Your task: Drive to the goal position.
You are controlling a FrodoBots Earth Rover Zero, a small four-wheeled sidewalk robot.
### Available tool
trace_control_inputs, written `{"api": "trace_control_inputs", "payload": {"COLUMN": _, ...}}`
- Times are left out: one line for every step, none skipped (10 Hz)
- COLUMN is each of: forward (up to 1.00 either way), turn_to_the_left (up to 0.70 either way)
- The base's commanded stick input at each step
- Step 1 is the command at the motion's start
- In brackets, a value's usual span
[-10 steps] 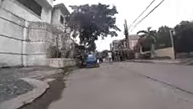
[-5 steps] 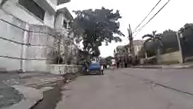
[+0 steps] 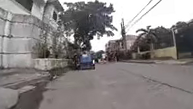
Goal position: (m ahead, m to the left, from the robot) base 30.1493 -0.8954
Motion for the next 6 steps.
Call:
{"api": "trace_control_inputs", "payload": {"forward": 1.0, "turn_to_the_left": -0.12}}
{"api": "trace_control_inputs", "payload": {"forward": 1.0, "turn_to_the_left": 0.0}}
{"api": "trace_control_inputs", "payload": {"forward": 1.0, "turn_to_the_left": 0.0}}
{"api": "trace_control_inputs", "payload": {"forward": 1.0, "turn_to_the_left": 0.0}}
{"api": "trace_control_inputs", "payload": {"forward": 1.0, "turn_to_the_left": 0.0}}
{"api": "trace_control_inputs", "payload": {"forward": 1.0, "turn_to_the_left": 0.0}}
